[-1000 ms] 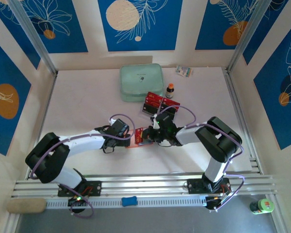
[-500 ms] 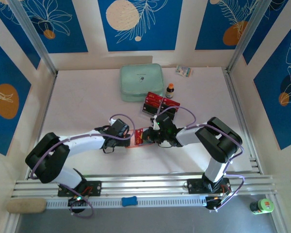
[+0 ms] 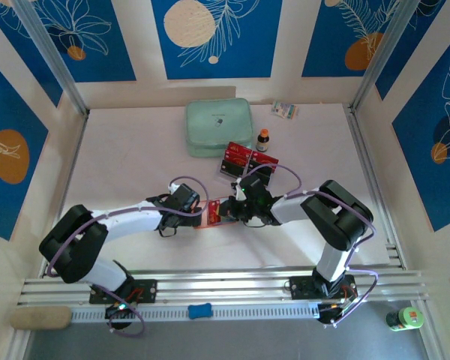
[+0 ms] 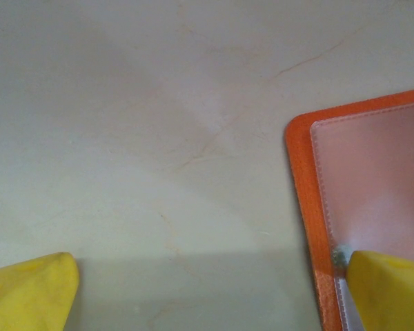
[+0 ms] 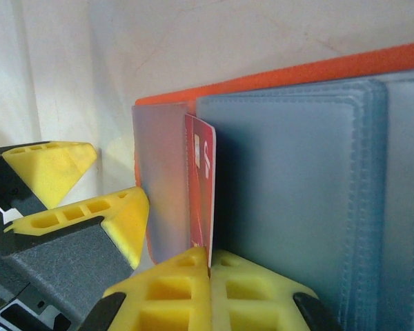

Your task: Put the credit cards into the card holder

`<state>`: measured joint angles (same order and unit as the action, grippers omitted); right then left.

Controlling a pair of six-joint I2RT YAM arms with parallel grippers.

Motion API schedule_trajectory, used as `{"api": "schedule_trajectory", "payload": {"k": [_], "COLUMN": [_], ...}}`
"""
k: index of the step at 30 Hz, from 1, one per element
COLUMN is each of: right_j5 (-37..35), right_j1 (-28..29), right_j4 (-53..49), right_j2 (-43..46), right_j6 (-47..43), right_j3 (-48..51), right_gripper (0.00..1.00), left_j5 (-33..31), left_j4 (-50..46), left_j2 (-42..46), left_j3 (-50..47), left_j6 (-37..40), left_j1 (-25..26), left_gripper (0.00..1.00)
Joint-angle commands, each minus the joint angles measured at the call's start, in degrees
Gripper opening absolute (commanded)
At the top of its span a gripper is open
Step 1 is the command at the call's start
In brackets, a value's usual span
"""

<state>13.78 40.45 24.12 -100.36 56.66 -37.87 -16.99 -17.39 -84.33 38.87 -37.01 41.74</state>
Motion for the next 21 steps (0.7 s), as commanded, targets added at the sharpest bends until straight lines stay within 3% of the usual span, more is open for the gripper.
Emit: {"api": "schedule_trajectory", "payload": {"k": [1, 4, 5, 10, 12, 18, 21], "right_j5": [1.2, 1.8, 1.9, 1.2, 0.8, -1.6, -1.8], "right_j1": [0.5, 0.5, 0.5, -0.1, -0.7, -2.1, -2.0], "right_j4": [-6.1, -7.8, -8.7, -17.4, -21.8, -33.5, -35.4], "right_j2": [-2.4, -3.0, -2.9, 0.5, 2.4, 5.9, 5.4], "right_j6": [0.0, -0.7, -1.2, -6.0, -8.6, -15.3, -16.7], "right_j3": [-0.7, -1.6, -2.1, -5.5, -7.3, -13.1, -15.1], "right_gripper": [0.0, 0.0, 0.04, 0.39, 0.47, 0.48, 0.42], "left_j5": [-0.2, 0.0, -0.1, 0.2, 0.2, 0.3, 0.3], "left_j4": [-0.2, 0.1, 0.1, 0.4, 0.5, 1.0, 1.2], "left_j2": [0.1, -0.2, -0.3, -0.4, -0.4, -0.4, -0.3], "left_j3": [-0.6, -0.6, -0.5, -0.4, -0.5, -0.9, -1.0], "left_j6": [-0.3, -0.3, -0.3, -0.4, -0.4, -0.5, -0.6], "left_j1": [-0.5, -0.5, -0.5, -0.4, -0.5, -0.4, -0.4], "left_gripper": [0.99, 0.99, 0.99, 0.99, 0.99, 0.99, 0.99]}}
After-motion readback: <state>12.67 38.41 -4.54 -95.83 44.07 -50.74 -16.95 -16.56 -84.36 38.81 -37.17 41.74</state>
